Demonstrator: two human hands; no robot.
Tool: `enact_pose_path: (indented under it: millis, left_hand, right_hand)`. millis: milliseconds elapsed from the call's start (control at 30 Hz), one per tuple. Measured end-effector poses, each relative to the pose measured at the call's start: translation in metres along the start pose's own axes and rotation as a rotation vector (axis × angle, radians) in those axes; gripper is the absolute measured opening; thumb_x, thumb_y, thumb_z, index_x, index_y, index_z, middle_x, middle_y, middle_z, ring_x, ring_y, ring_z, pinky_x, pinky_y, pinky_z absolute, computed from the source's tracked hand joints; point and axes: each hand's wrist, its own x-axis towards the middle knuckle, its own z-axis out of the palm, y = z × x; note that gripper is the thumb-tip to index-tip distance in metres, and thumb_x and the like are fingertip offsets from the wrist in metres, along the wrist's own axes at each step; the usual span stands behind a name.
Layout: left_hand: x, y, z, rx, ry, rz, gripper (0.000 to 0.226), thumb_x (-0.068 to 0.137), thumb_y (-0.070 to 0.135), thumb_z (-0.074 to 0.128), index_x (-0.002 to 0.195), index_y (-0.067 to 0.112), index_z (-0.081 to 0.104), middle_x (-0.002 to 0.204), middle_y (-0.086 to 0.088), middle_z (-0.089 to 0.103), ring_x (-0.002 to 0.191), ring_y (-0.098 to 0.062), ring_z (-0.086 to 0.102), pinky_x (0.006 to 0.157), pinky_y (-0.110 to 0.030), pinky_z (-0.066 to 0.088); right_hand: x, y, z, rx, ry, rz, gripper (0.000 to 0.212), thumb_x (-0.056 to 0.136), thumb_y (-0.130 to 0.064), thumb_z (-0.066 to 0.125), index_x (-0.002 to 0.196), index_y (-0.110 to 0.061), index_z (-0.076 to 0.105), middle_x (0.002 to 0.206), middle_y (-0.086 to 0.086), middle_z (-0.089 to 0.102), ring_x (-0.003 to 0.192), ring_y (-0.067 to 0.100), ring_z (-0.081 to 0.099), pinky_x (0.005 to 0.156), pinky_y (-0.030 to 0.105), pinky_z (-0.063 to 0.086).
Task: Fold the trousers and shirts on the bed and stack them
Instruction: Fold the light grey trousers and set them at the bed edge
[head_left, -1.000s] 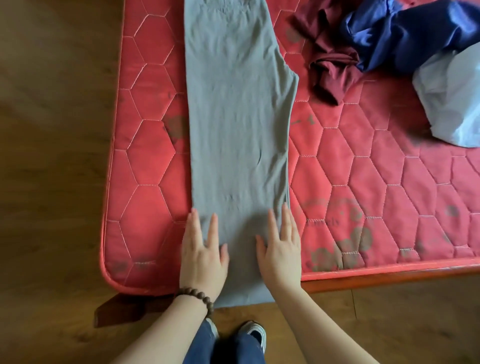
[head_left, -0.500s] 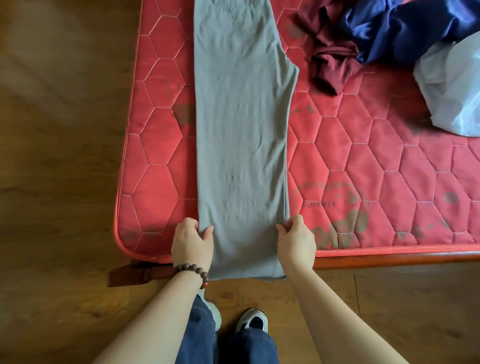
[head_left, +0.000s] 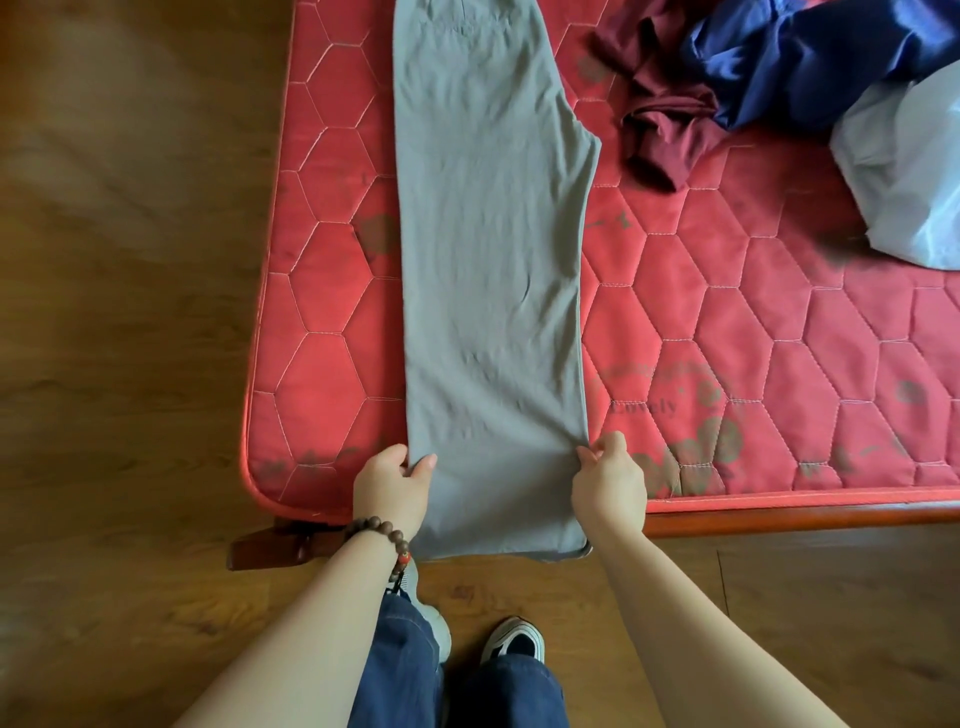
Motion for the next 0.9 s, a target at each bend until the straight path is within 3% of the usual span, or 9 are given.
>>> enact_pose_path:
  millis: [233,367,467,667,767,800,833,900]
  left_hand:
    - [-0.011,0.002,-0.002,-0.007,0.025,0.010,0.046,0.086,0.022,0.065,0.056,0.011,0.031,0.043,-0.001,0.030,0.048,-0.021,0.025,0.047,-0.033,0.021]
    - [-0.014,0.003,-0.001,-0.024,0.029,0.016,0.045,0.084,0.018,0.065,0.056,0.011,0.030,0.046,-0.003,0.031,0.048,-0.020,0.025,0.048,-0.032,0.022]
    - [-0.020,0.002,0.001,-0.022,0.050,0.044,0.042,0.083,0.015,0.065,0.057,0.007,0.032,0.046,-0.002,0.030,0.046,-0.017,0.023,0.046,-0.031,0.021]
    - [-0.022,0.002,0.005,-0.010,0.094,0.055,0.045,0.083,0.014,0.064,0.058,0.013,0.027,0.046,-0.001,0.025,0.050,-0.019,0.020,0.048,-0.032,0.019]
    - [-0.025,-0.002,0.005,-0.002,0.138,0.041,0.024,0.082,0.015,0.069,0.064,0.012,0.053,0.065,-0.002,0.050,0.063,-0.024,0.047,0.057,-0.028,0.029]
    - [-0.028,-0.004,0.006,-0.001,0.158,0.045,0.010,0.081,0.014,0.072,0.076,0.008,0.066,0.081,-0.005,0.057,0.076,-0.024,0.053,0.066,-0.025,0.033]
    - [-0.033,-0.005,0.006,-0.003,0.163,0.043,0.012,0.081,0.014,0.073,0.087,0.004,0.070,0.093,-0.006,0.059,0.083,-0.022,0.054,0.072,-0.023,0.035]
    - [-0.040,-0.009,0.008,-0.040,0.108,0.054,0.011,0.081,0.017,0.073,0.082,0.006,0.069,0.087,0.000,0.057,0.076,-0.013,0.051,0.069,-0.023,0.035]
  right_hand:
    - [0.002,0.001,0.000,0.039,0.018,0.080,0.016,0.100,-0.026,0.042,0.096,-0.011,0.041,0.099,0.016,0.060,0.084,0.033,0.051,0.069,0.036,0.036]
    - [0.003,0.005,-0.006,0.035,-0.094,0.009,0.026,0.091,-0.037,0.060,0.100,-0.013,0.055,0.094,0.003,0.058,0.089,0.028,0.054,0.071,0.032,0.038]
    - [0.005,0.015,-0.010,-0.028,-0.151,-0.032,0.019,0.089,-0.030,0.065,0.084,-0.015,0.053,0.083,0.001,0.055,0.085,0.027,0.054,0.067,0.030,0.033]
    - [0.001,0.018,-0.004,0.073,-0.080,0.025,0.014,0.093,-0.025,0.059,0.087,-0.014,0.052,0.084,0.004,0.055,0.081,0.025,0.047,0.068,0.030,0.031]
    - [-0.007,0.025,-0.006,0.048,-0.055,-0.028,0.019,0.088,-0.033,0.066,0.083,-0.016,0.057,0.085,0.005,0.056,0.080,0.026,0.049,0.066,0.030,0.032]
    - [-0.010,0.029,-0.007,0.007,-0.055,-0.046,0.022,0.086,-0.036,0.067,0.079,-0.018,0.057,0.087,0.007,0.055,0.081,0.027,0.049,0.066,0.030,0.033]
    - [-0.013,0.034,-0.006,-0.030,-0.056,-0.064,0.026,0.084,-0.038,0.068,0.072,-0.019,0.054,0.088,0.009,0.053,0.082,0.027,0.047,0.067,0.031,0.033]
    - [-0.020,0.041,-0.005,-0.055,-0.065,-0.105,0.037,0.083,-0.037,0.069,0.061,-0.020,0.044,0.083,0.008,0.051,0.081,0.025,0.044,0.064,0.032,0.030]
